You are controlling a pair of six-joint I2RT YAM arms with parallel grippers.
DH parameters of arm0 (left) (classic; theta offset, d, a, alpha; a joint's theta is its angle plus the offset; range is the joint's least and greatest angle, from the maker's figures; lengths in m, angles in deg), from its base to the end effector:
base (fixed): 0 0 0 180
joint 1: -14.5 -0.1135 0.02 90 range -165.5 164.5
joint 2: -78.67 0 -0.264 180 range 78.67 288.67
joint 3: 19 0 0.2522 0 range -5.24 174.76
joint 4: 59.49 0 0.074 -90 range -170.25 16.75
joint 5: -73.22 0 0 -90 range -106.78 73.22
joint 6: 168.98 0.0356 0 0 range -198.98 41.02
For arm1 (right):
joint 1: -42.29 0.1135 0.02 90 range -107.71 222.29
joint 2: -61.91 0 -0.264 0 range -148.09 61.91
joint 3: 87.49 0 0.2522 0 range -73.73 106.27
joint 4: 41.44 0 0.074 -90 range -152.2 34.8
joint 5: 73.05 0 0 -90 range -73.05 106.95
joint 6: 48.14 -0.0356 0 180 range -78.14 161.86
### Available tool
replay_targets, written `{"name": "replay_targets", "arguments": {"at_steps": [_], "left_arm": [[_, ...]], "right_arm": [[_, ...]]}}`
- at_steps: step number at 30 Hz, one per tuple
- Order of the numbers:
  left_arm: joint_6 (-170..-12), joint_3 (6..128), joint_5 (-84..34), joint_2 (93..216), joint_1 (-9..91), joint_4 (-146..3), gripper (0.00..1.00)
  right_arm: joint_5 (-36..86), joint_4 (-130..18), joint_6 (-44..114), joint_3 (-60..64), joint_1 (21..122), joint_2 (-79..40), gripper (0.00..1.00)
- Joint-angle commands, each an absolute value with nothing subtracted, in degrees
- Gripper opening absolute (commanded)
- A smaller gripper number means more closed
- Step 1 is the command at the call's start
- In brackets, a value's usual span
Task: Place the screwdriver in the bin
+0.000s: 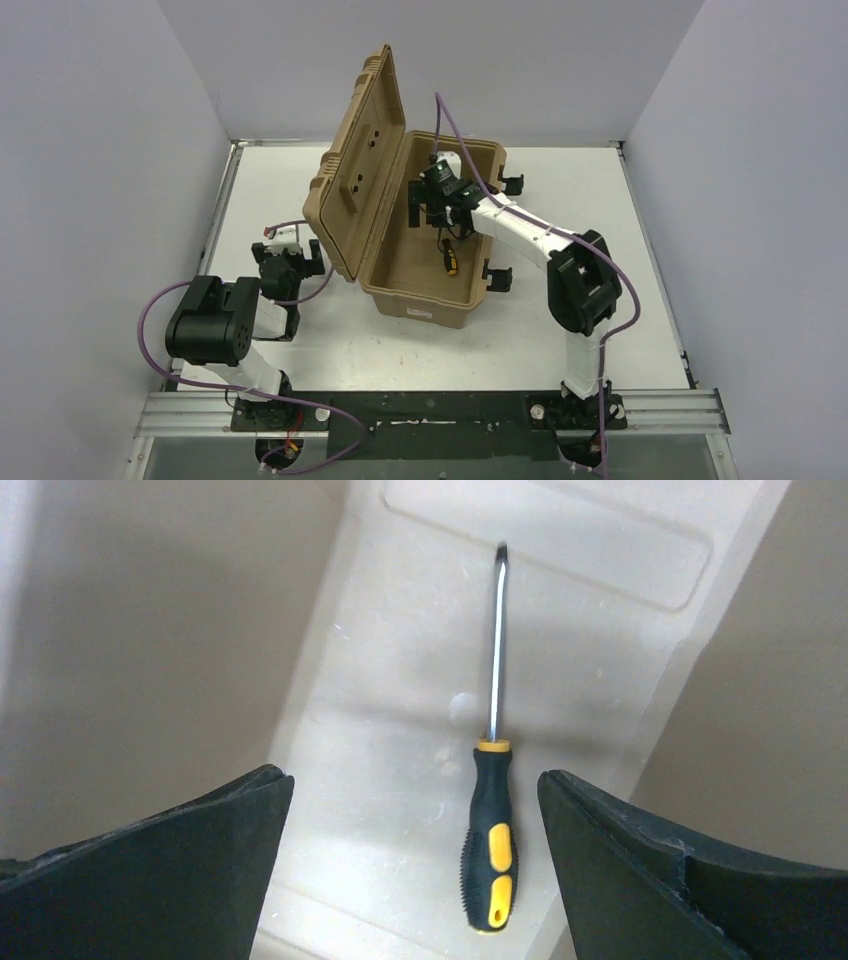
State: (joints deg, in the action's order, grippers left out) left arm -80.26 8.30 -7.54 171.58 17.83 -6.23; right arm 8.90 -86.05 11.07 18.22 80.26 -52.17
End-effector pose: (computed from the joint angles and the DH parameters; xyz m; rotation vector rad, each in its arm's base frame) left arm 0.2441 -0.0085 0.1241 -0.0839 1.7823 0.0861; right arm 0.3523 0.2686 0.2306 -0.0982 2.5110 0.3290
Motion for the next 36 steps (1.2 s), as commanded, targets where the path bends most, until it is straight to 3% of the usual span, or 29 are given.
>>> {"name": "replay_targets", "arguments": {"at_steps": [1,9,20,26,36], "left_arm": [[-80.7,9.3,-7.1,171.0,18.1,-3.7,0.97],[-80.7,9.3,-7.1,171.1,18.0,-3.7,0.97],[-80.7,9.3,-7.1,171.1,18.0,-3.7,0.97],[-80.6,9.3,-7.1,171.1,18.0,-3.7,0.97],[-80.9,9.1,-7.0,171.0,18.0,-3.6,0.97]], "right_arm": [[8.4,-85.1,17.3,22.2,80.2,-41.7,1.00],[7.6,-75.7,24.3,8.2,71.6,-24.1,1.00],[16.4,-47.4,32.7,-31.5,49.9,-1.9,1.00],[20.5,-31.3,35.1,-47.4,44.3,-1.3,1.00],[23.2,-23.2,34.3,-53.7,42.7,-5.2,1.00]]}}
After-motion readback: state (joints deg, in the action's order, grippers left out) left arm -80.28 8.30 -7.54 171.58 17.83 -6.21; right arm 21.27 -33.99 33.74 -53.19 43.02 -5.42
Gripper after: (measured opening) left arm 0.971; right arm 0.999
